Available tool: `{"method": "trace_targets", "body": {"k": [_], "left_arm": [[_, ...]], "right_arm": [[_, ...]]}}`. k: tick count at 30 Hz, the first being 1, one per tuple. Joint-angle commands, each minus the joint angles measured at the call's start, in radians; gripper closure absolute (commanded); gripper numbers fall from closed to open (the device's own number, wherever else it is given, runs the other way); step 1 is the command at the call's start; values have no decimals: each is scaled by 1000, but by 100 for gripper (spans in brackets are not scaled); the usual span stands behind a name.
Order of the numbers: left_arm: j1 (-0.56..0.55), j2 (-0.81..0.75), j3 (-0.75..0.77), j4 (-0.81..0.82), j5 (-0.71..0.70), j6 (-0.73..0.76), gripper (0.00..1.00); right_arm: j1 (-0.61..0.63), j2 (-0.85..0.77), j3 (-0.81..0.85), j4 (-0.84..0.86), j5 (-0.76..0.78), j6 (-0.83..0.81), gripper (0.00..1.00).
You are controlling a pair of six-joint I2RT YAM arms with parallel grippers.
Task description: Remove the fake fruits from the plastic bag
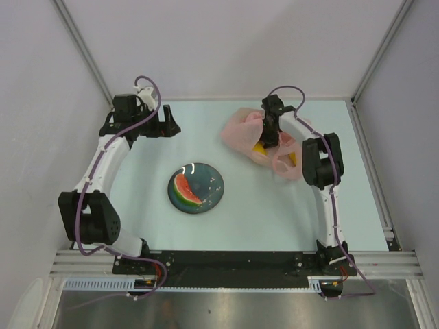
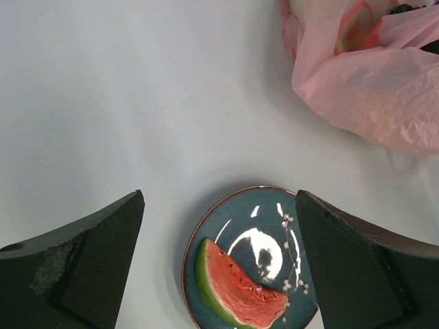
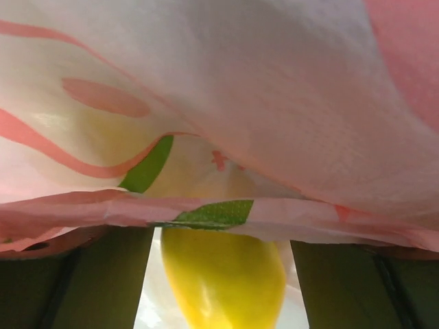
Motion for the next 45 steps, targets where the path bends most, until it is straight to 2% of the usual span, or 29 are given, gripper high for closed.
{"method": "trace_targets", "body": {"k": [1,3,4,5,9,13,18,19,21,22,26,31,33,36,38,41,45], "left_arm": [[-3,-39,4,19,-15,32,2],[-3,-33,15,29,-9,24,2],[-3,-29,18,33,-4,22,2],[-3,-26,25,44,4,13,2],[-3,-19,25,81,27,-19,2],[-3,-42,10,104,43,-44,2],[-3,-103,-38,148,80,-85,3],[-5,-114,-47,165,89,-94,3],[-5,-150,-73,177,91,-113,3],[-3,-164,-82,190,93,-122,3],[-5,-233,-134,225,103,-133,2],[-3,-289,-165,272,126,-192,2],[-3,-304,-170,279,138,-202,2],[-3,-336,-173,279,140,-206,2],[-3,-362,-180,283,136,-202,2],[9,-405,-202,293,106,-197,1],[77,-450,-238,289,96,-218,1]], "right_arm": [[1,-74,-16,-68,48,-60,19],[5,-115,-43,-74,24,-96,16],[10,-143,-58,-77,16,-117,9],[14,-183,-72,-81,13,-155,7],[50,-243,-173,-70,31,-225,10],[85,-220,-256,-7,112,-286,31],[99,-200,-260,33,163,-430,34],[102,-206,-257,34,183,-452,47],[100,-238,-244,10,191,-481,56],[99,-307,-246,-19,183,-499,62],[90,-505,-255,-157,179,-568,74],[82,-769,-342,-226,147,-568,79],[122,-905,-368,-202,110,-590,80],[276,-1031,-405,-133,79,-649,79],[419,-1044,-427,-93,30,-683,78],[557,-970,-439,-53,-48,-754,78],[645,-803,-441,27,-127,-820,77]]}}
